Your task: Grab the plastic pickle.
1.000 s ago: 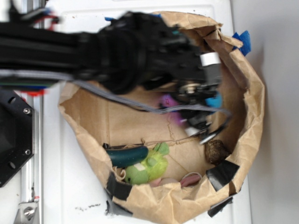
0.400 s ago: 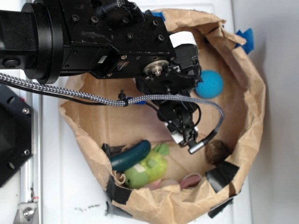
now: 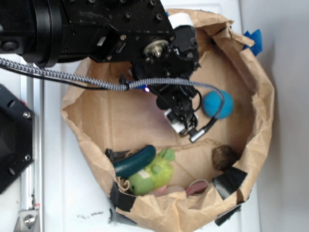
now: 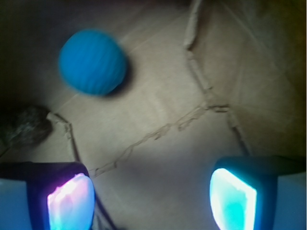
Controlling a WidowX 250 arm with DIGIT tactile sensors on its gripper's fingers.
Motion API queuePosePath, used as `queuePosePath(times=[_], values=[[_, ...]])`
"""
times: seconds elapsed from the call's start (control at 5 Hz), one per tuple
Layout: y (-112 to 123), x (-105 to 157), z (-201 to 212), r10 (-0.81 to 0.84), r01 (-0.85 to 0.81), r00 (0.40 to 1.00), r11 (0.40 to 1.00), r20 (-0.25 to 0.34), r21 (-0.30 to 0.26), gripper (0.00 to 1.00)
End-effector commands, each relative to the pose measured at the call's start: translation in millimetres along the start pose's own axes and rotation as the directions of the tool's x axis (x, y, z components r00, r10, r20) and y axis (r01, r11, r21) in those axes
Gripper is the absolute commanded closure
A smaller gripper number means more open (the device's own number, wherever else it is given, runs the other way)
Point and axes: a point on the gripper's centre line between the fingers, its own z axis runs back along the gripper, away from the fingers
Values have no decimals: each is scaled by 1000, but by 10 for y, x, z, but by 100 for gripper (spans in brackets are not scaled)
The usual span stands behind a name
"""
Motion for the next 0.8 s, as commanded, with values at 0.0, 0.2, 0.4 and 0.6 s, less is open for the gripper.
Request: queuePosePath(times=[0.0,0.2,0.4,0.6], values=[[316,57,-76,51,-50,999,994,-12,99,0],[406,27,-68,38,-34,999,991,-32,129,0],[422,26,-36,3,4,999,991,-50,137,0],[402,-12,13,-47,54,997,990,-54,127,0]])
